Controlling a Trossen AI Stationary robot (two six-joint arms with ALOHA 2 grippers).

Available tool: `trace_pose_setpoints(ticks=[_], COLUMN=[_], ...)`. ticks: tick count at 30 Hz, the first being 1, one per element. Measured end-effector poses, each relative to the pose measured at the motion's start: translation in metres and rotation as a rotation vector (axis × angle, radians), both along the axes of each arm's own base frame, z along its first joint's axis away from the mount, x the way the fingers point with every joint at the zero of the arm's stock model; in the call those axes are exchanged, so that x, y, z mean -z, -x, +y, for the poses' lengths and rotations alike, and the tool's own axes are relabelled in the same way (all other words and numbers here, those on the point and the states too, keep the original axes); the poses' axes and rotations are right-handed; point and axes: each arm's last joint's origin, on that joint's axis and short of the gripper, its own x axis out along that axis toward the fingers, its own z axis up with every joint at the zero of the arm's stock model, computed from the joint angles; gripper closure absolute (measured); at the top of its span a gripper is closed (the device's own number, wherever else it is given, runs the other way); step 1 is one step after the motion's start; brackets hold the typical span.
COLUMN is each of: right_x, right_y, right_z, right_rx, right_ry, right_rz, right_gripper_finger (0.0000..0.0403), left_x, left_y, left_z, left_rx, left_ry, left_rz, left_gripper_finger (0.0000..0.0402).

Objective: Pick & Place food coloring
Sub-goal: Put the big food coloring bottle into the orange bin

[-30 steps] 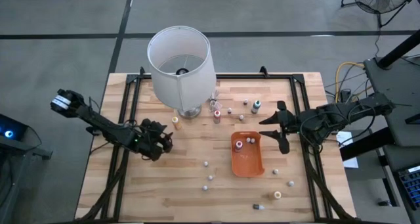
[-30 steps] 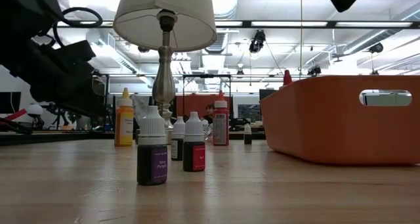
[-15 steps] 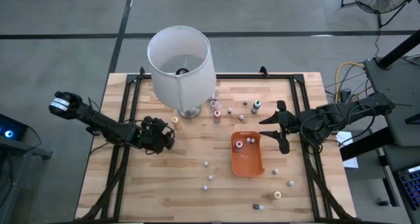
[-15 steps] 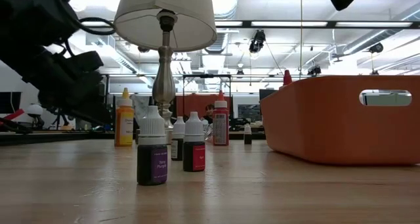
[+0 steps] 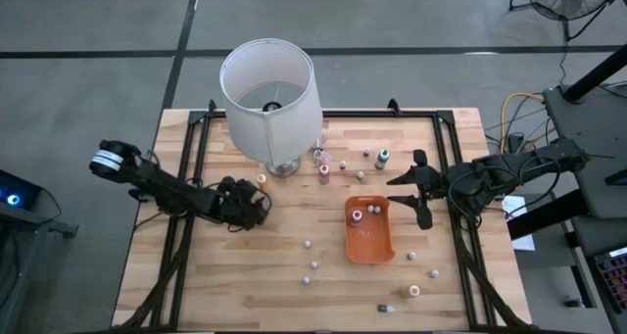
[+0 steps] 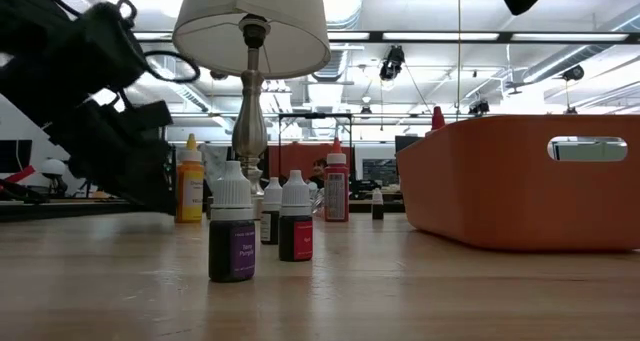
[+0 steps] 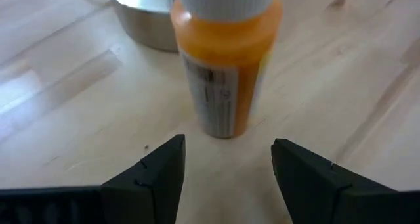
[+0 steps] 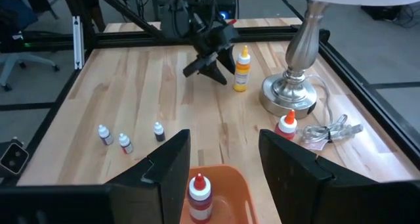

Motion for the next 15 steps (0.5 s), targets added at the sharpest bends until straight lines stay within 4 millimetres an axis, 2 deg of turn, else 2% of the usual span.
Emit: trace_pose_setpoints(ticks=[7,15], right_x=[0.000,0.000], right_y=[0.000,0.000], right_z=[0.000,0.000], right_rx=[0.000,0.000], right_ry=[-0.001,-0.001], right_rz=[-0.001,-0.001], right_gripper_finger=[0.0232,0.0232], left_x=[0.010,0.011], left_y=[-0.010,-0.015], left_z=[-0.002,-0.001], left_rx=[-0.058,-0.112], left_ry=[-0.007,-0.038], left_rz=[0.008,-0.024], left_gripper_finger=[0.0204,0.0204])
